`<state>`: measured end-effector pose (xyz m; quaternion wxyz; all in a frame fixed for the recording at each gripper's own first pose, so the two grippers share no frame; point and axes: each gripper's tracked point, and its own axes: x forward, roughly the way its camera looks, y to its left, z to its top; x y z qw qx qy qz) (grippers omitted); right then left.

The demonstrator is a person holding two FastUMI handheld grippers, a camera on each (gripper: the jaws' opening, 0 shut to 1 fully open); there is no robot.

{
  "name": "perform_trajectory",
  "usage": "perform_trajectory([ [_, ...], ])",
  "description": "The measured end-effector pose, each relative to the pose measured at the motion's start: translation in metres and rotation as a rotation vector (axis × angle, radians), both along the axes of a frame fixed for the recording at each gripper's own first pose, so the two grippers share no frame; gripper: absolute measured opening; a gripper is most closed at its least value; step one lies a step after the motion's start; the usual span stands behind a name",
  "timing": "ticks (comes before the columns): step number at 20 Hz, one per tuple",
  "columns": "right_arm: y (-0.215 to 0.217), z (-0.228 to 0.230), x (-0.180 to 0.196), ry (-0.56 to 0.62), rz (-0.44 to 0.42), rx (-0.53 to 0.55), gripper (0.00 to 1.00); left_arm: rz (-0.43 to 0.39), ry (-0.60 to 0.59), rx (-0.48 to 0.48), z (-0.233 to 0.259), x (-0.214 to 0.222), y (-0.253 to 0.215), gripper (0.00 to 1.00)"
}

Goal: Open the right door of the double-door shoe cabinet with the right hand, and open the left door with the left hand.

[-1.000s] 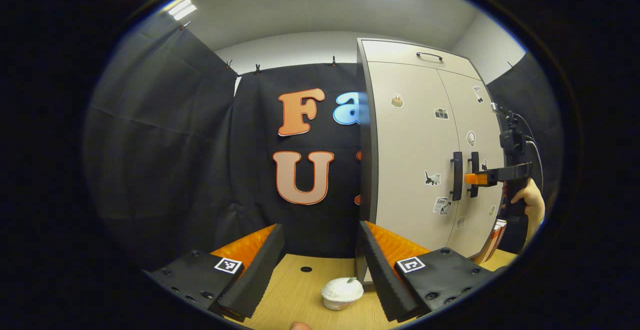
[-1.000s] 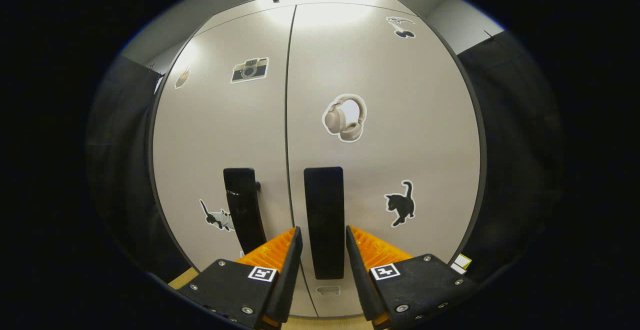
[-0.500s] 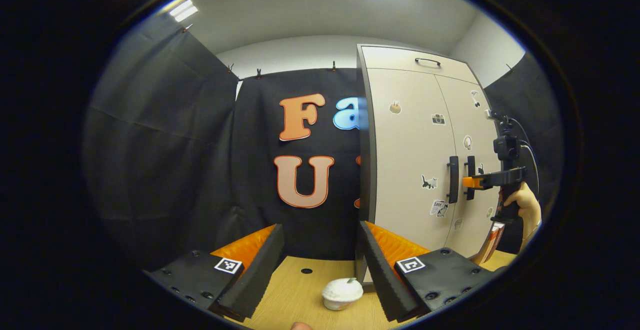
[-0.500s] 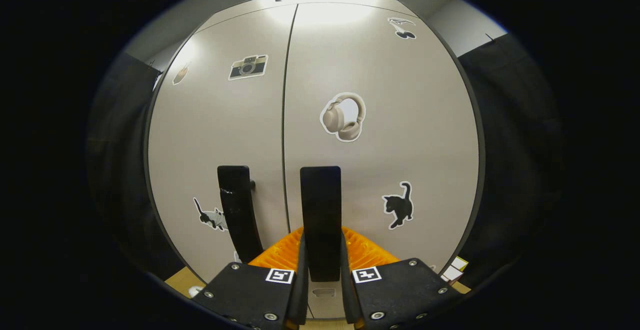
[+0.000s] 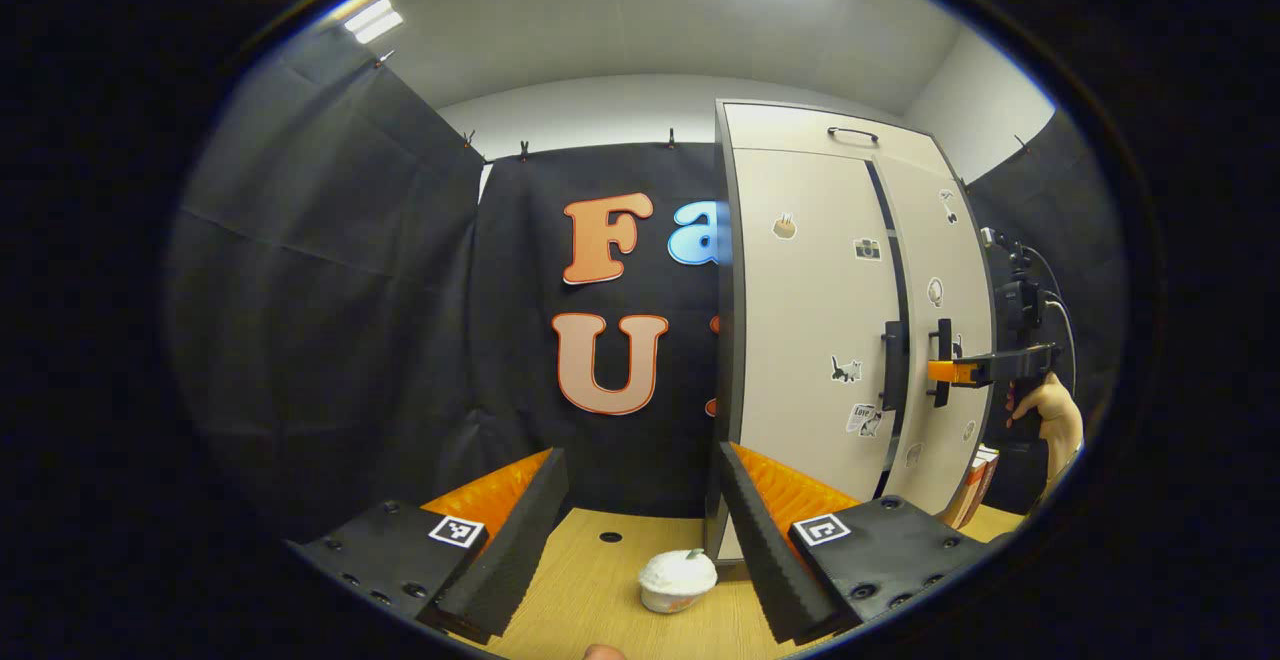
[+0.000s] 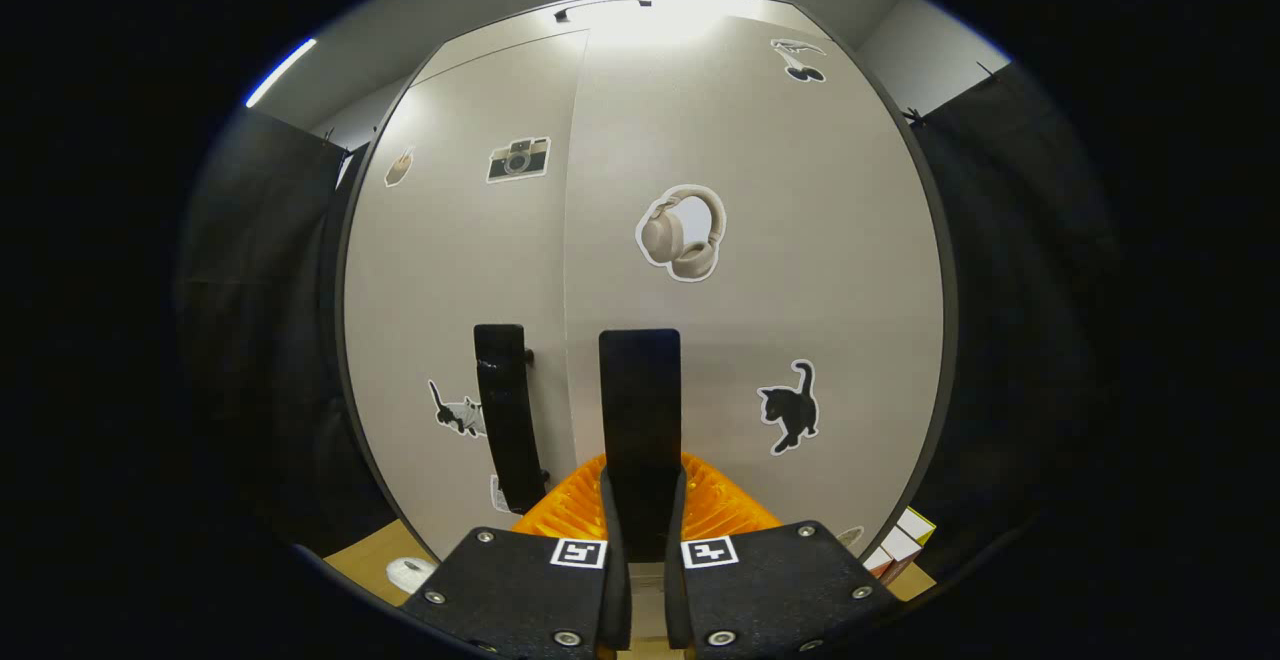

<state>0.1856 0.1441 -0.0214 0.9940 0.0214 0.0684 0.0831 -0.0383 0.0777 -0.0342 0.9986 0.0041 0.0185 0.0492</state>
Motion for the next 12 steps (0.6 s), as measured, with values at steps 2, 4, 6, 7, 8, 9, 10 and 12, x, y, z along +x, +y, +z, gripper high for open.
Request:
perform_trajectory([
  [2,-0.002,0.002,-0.005,-0.003,0.015,-0.003,0.13,-0.007,0.013,0.002,-0.003,-0.006,-0.006,0.96],
  [4,-0.005,0.004,-0.012,-0.01,0.031,-0.007,0.13,-0.001,0.019,0.012,-0.005,-0.013,-0.008,0.97],
  [6,-0.009,0.005,-0.018,-0.012,0.041,-0.013,0.13,0.004,0.019,0.013,-0.004,-0.018,-0.012,0.96],
  [7,-0.011,0.005,-0.021,-0.013,0.046,-0.017,0.13,0.004,0.019,0.009,-0.003,-0.02,-0.015,0.96],
  [8,-0.014,0.007,-0.024,-0.015,0.049,-0.017,0.13,0.001,0.018,0.004,-0.002,-0.021,-0.019,0.96],
  [9,-0.016,0.007,-0.026,-0.014,0.052,-0.013,0.13,-0.003,0.016,0.002,0.0,-0.023,-0.023,0.96],
  [10,-0.017,0.008,-0.03,-0.017,0.055,-0.012,0.13,-0.006,0.014,0.002,0.002,-0.024,-0.028,0.96],
  [12,-0.022,0.009,-0.033,-0.024,0.06,-0.016,0.13,-0.017,0.011,0.009,0.005,-0.028,-0.037,0.96],
])
